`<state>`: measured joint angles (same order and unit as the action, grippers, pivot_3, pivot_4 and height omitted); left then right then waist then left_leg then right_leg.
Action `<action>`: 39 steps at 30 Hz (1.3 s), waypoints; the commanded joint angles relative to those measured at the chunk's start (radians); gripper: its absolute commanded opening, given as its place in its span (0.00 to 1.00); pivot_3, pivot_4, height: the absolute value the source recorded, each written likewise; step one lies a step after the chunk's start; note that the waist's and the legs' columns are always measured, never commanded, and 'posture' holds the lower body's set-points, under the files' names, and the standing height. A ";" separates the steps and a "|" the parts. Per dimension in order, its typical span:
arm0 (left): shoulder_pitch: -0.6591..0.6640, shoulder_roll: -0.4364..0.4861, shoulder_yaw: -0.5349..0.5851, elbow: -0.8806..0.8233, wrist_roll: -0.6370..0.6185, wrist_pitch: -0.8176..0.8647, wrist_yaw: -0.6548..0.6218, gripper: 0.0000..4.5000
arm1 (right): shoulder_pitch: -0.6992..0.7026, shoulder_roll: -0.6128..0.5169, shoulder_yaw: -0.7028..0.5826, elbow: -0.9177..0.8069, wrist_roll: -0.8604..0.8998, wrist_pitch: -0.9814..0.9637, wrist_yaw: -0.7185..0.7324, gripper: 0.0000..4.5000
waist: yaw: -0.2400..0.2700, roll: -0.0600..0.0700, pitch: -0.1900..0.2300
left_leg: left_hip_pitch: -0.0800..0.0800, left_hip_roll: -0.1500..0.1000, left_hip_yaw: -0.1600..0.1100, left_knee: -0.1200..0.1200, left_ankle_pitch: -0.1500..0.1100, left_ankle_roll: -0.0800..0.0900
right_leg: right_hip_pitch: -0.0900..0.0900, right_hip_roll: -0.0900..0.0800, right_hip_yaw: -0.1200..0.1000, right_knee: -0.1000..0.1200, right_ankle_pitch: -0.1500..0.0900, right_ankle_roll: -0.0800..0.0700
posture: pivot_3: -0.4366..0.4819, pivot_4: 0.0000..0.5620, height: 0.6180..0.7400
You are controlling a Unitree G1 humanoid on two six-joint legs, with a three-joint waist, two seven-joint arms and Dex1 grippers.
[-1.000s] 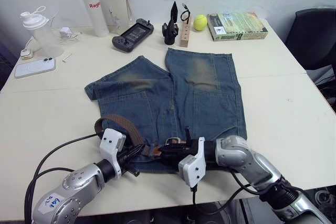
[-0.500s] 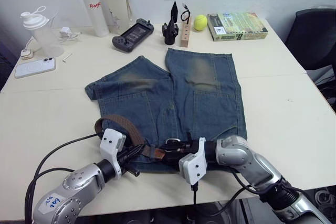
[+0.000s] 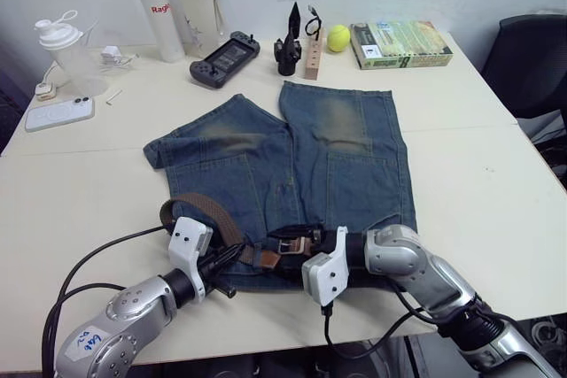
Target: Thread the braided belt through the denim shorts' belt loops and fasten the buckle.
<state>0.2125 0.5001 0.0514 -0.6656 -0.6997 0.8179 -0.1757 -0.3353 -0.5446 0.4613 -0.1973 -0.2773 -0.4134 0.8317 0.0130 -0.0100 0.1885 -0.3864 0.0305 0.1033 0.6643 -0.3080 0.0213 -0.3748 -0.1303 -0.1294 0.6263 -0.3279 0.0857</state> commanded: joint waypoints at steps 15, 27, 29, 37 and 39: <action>0.043 -0.004 -0.029 0.012 0.019 0.048 -0.010 0.00 | -0.041 0.008 -0.029 -0.062 0.057 0.038 0.010 0.61 | 0.000 0.000 0.000 | 0.000 0.000 0.000 0.000 0.000 0.000 | 0.000 0.000 0.000 0.000 0.000 0.000 | 0.48 0.27 0.87; 0.041 -0.002 -0.031 0.014 0.019 0.050 -0.014 0.00 | -0.028 -0.045 -0.038 -0.064 0.044 0.042 0.012 0.61 | 0.000 0.000 0.000 | 0.000 0.000 0.000 0.000 0.000 0.000 | 0.000 0.000 0.000 0.000 0.000 0.000 | 0.48 0.27 0.87; 0.041 -0.002 -0.030 0.014 0.018 0.051 -0.015 0.00 | -0.028 -0.051 -0.039 -0.064 0.037 0.037 0.011 0.61 | 0.000 0.000 0.000 | 0.000 0.000 0.000 0.000 0.000 0.000 | 0.000 0.000 0.000 0.000 0.000 0.000 | 0.48 0.27 0.87; 0.042 -0.004 -0.029 0.013 0.019 0.051 -0.013 0.00 | -0.009 -0.026 0.003 -0.048 -0.014 0.013 -0.019 0.61 | 0.000 0.000 0.000 | 0.000 0.000 0.000 0.000 0.000 0.000 | 0.000 0.000 0.000 0.000 0.000 0.000 | 0.48 0.27 0.87; 0.044 -0.005 -0.028 0.011 0.018 0.051 -0.011 0.00 | -0.021 -0.016 -0.002 -0.048 -0.019 0.016 -0.023 0.61 | 0.000 0.000 0.000 | 0.000 0.000 0.000 0.000 0.000 0.000 | 0.000 0.000 0.000 0.000 0.000 0.000 | 0.48 0.27 0.87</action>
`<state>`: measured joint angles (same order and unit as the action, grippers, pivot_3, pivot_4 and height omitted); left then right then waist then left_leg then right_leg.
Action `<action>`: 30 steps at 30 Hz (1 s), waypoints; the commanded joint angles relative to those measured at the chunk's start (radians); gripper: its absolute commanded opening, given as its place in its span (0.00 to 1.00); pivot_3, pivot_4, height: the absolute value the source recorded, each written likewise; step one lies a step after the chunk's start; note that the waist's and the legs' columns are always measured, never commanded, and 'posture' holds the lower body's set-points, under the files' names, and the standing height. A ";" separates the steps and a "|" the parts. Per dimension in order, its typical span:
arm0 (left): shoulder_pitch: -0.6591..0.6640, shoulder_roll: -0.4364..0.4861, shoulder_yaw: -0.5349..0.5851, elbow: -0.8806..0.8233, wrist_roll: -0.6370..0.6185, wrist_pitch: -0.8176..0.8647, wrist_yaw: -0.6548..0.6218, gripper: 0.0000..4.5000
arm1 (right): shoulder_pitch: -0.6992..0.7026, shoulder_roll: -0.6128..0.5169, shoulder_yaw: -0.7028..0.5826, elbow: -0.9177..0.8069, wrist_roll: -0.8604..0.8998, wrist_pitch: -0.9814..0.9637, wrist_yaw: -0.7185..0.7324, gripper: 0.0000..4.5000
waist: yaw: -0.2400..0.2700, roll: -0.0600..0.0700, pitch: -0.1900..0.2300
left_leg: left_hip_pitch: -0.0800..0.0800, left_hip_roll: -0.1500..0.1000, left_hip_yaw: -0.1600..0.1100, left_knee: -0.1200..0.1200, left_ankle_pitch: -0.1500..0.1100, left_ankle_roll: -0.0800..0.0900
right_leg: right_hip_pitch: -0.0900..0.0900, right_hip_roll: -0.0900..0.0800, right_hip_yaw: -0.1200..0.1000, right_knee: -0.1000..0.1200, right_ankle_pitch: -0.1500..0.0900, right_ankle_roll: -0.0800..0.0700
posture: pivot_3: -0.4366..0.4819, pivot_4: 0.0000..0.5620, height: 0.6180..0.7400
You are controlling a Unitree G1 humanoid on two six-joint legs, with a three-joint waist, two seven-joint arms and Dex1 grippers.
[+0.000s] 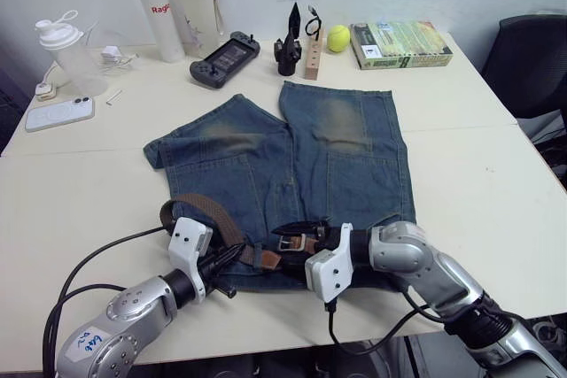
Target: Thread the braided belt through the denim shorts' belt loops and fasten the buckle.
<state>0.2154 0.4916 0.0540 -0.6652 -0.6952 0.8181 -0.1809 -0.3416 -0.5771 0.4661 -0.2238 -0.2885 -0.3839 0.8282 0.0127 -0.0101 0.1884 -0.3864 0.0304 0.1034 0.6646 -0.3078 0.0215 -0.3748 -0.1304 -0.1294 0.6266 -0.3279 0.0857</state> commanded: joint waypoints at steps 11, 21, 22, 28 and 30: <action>0.038 0.000 -0.031 0.011 0.012 0.054 -0.003 0.00 | -0.047 0.031 -0.003 -0.031 0.000 -0.028 -0.007 0.61 | 0.000 0.000 0.000 | 0.000 0.000 0.000 0.000 0.000 0.000 | 0.000 0.000 0.000 0.000 0.000 0.000 | 0.48 0.27 0.87; 0.033 0.001 -0.032 0.010 0.011 0.058 -0.003 0.00 | -0.069 0.048 0.041 0.007 -0.009 -0.058 0.014 0.61 | 0.000 0.000 0.000 | 0.000 0.000 0.000 0.000 0.000 0.000 | 0.000 0.000 0.000 0.000 0.000 0.000 | 0.48 0.27 0.87; 0.033 0.001 -0.032 0.010 0.011 0.058 -0.003 0.00 | -0.071 0.050 0.042 0.010 -0.009 -0.059 0.016 0.49 | -0.001 0.000 0.000 | 0.000 0.000 0.000 0.000 0.000 0.000 | 0.000 0.000 0.000 0.000 0.000 0.000 | 0.48 0.27 0.87; 0.034 0.000 -0.028 0.005 0.008 0.062 0.001 0.00 | -0.070 0.053 0.039 0.016 -0.001 -0.060 0.024 0.00 | -0.003 0.000 0.000 | 0.000 0.000 0.000 0.000 0.000 0.000 | 0.000 0.000 0.000 0.000 0.000 0.000 | 0.48 0.27 0.87; 0.033 -0.001 -0.027 0.004 0.007 0.064 0.002 0.00 | -0.068 0.052 0.036 0.015 0.000 -0.060 0.027 0.00 | -0.004 0.000 0.000 | 0.000 0.000 0.000 0.000 0.000 0.000 | 0.000 0.000 0.000 0.000 0.000 0.000 | 0.48 0.27 0.87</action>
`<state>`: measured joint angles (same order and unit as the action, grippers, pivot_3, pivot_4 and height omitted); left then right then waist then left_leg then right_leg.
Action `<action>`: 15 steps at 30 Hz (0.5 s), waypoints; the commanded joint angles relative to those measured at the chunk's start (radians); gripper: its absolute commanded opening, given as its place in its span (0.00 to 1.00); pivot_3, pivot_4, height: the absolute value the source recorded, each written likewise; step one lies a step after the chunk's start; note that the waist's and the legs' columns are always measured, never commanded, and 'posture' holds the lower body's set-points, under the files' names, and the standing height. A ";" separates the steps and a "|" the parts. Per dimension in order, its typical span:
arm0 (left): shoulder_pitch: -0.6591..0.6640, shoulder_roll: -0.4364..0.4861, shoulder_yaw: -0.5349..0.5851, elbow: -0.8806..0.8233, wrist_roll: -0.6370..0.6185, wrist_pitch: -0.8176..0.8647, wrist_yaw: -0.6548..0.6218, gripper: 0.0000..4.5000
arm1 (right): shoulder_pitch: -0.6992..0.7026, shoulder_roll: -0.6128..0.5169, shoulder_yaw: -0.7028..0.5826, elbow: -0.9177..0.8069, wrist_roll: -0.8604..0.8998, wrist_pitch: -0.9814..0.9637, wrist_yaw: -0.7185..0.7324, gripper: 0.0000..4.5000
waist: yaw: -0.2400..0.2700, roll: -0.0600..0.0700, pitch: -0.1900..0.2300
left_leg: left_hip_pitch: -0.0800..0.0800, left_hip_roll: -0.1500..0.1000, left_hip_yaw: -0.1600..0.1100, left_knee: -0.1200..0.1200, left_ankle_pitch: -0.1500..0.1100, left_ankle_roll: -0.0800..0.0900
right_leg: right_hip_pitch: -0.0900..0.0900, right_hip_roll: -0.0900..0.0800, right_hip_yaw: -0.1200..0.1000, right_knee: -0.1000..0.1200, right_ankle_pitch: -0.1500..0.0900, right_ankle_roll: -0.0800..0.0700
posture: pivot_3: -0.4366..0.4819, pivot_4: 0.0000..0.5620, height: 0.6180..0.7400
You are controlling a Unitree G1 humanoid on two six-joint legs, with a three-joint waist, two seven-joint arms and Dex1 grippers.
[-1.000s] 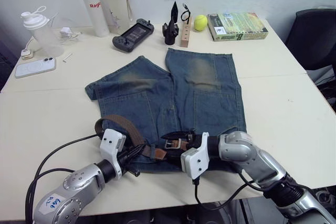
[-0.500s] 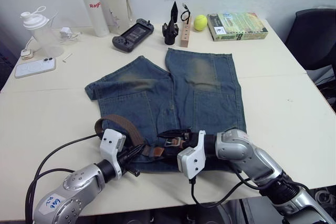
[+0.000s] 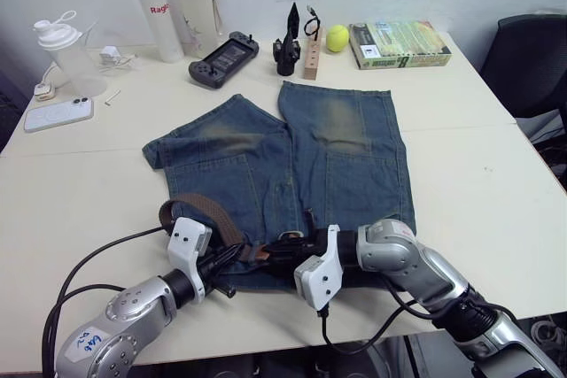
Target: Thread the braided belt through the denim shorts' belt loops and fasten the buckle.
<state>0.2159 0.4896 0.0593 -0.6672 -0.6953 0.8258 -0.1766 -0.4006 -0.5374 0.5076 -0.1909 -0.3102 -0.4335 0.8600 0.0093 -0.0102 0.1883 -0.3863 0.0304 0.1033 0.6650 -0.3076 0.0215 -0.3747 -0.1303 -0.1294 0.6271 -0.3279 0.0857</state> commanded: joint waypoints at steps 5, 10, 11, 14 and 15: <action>0.029 0.006 -0.035 0.004 0.010 0.060 -0.004 0.00 | 0.000 0.002 -0.011 -0.032 0.031 0.004 0.009 0.00 | -0.001 0.000 0.000 | 0.000 0.000 0.000 0.000 0.000 0.000 | 0.000 0.000 0.000 0.000 0.000 0.000 | 0.48 0.27 0.87; 0.033 0.017 -0.029 -0.014 0.006 0.021 -0.045 0.19 | 0.022 -0.006 -0.023 -0.051 0.065 0.056 0.030 0.00 | -0.002 0.000 0.000 | 0.000 0.000 0.000 0.000 0.000 0.000 | 0.000 0.000 0.000 0.000 0.000 0.000 | 0.48 0.27 0.87; 0.036 0.034 -0.013 -0.028 -0.005 0.015 -0.070 0.23 | 0.029 -0.007 -0.030 -0.057 0.076 0.067 0.031 0.00 | -0.003 0.000 0.000 | 0.000 0.000 0.000 0.000 0.000 0.000 | 0.000 0.000 0.000 0.000 0.000 0.000 | 0.48 0.27 0.87; 0.047 0.076 0.076 -0.050 -0.067 0.013 -0.137 0.45 | 0.036 -0.015 -0.042 -0.068 0.101 0.089 0.041 0.00 | -0.011 0.000 0.000 | 0.000 0.000 0.000 0.000 0.000 0.000 | 0.000 0.000 0.000 0.000 0.000 0.000 | 0.48 0.27 0.87; 0.053 0.089 0.112 -0.053 -0.101 0.013 -0.165 0.51 | 0.035 -0.016 -0.046 -0.070 0.105 0.093 0.040 0.00 | -0.011 0.000 0.000 | 0.000 0.000 0.000 0.000 0.000 0.000 | 0.000 0.000 0.000 0.000 0.000 0.000 | 0.48 0.27 0.87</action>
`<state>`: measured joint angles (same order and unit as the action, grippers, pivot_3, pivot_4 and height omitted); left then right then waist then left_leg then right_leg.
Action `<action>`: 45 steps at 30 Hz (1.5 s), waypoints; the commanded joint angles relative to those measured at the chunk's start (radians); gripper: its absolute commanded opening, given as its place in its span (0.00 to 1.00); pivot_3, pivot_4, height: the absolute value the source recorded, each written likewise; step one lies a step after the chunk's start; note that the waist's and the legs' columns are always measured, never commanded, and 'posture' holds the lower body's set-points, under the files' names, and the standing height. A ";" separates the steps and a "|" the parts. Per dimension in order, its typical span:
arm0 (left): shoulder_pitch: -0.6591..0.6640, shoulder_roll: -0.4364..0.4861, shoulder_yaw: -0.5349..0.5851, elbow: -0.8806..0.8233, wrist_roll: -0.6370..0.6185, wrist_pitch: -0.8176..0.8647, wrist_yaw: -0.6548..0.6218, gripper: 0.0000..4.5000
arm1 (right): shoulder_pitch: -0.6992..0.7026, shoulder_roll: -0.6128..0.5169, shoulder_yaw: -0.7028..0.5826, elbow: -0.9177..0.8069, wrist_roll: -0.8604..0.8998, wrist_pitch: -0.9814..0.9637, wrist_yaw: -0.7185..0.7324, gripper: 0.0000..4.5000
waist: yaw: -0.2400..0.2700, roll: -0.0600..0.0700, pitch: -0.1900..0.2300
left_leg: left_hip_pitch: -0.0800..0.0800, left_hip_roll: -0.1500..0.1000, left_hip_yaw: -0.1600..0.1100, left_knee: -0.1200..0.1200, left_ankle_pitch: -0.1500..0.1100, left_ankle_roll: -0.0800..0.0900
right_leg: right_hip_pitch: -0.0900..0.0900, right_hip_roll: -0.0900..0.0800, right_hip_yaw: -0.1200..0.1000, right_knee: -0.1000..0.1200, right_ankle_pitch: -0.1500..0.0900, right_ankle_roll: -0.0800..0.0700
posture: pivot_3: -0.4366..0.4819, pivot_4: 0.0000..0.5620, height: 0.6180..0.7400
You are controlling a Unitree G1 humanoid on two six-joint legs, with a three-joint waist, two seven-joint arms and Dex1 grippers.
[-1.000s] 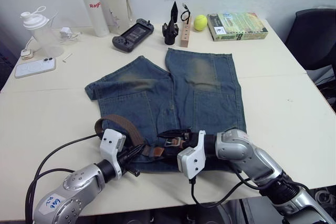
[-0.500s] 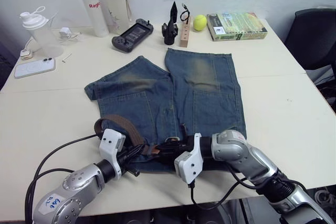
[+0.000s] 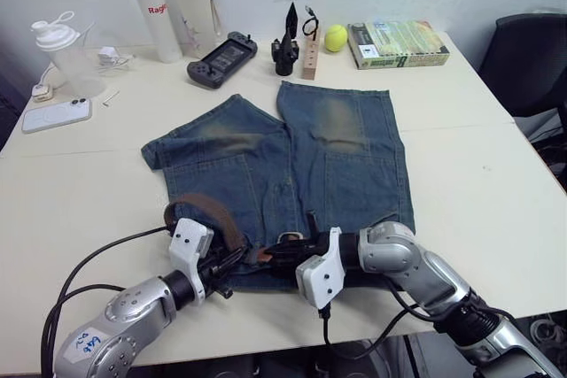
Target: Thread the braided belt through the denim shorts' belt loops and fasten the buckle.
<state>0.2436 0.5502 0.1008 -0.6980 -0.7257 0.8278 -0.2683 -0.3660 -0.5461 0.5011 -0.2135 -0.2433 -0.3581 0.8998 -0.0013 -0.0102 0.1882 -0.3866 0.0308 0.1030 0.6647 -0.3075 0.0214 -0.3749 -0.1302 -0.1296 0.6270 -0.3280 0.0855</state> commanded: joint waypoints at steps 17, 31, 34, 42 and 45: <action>-0.311 0.429 0.499 0.516 -0.374 0.043 -0.485 0.61 | 0.010 -0.019 -0.090 -0.071 0.119 0.040 -0.006 0.00 | 0.000 0.001 0.003 | -0.002 -0.001 -0.004 0.000 0.002 -0.003 | -0.001 0.001 -0.003 0.001 -0.001 -0.002 | 0.48 0.27 0.87; -0.731 0.354 -0.113 1.016 0.300 -0.464 -0.810 0.01 | 0.088 -0.054 -0.130 -0.182 0.132 0.101 -0.013 0.00 | -0.001 -0.002 0.003 | -0.004 0.002 0.005 0.000 0.002 -0.002 | -0.006 0.014 -0.002 0.004 0.000 0.001 | 0.48 0.27 0.87; -0.739 0.334 -0.161 1.082 0.380 -0.545 -0.848 0.01 | 0.104 -0.060 -0.147 -0.207 0.130 0.122 -0.023 0.00 | 0.000 -0.002 0.003 | -0.004 0.002 0.008 -0.001 0.002 -0.002 | -0.009 0.013 0.000 0.007 0.000 0.001 | 0.48 0.27 0.87; -0.664 0.326 -0.253 1.158 0.557 -0.773 -0.915 0.01 | 0.142 -0.093 -0.225 -0.269 0.160 0.194 -0.033 0.00 | 0.000 -0.003 0.003 | -0.003 0.002 0.011 0.001 0.002 -0.001 | -0.012 0.012 0.003 0.011 0.000 0.001 | 0.48 0.27 0.87; -0.639 0.322 -0.267 1.185 0.608 -0.867 -0.910 0.01 | 0.161 -0.164 -0.316 -0.261 0.211 0.208 -0.004 0.00 | 0.000 -0.003 0.002 | -0.002 0.002 0.012 0.001 0.001 0.000 | -0.011 0.011 0.004 0.011 0.000 0.001 | 0.48 0.27 0.87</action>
<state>-0.4567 0.8753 -0.0988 0.4209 -0.2130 -0.0121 -1.1594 -0.2099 -0.6795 0.2644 -0.4512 -0.0681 -0.1640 0.8864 -0.0016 -0.0132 0.1904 -0.3878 0.0325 0.1154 0.6654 -0.3063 0.0220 -0.3851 -0.1200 -0.1259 0.6377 -0.3277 0.0863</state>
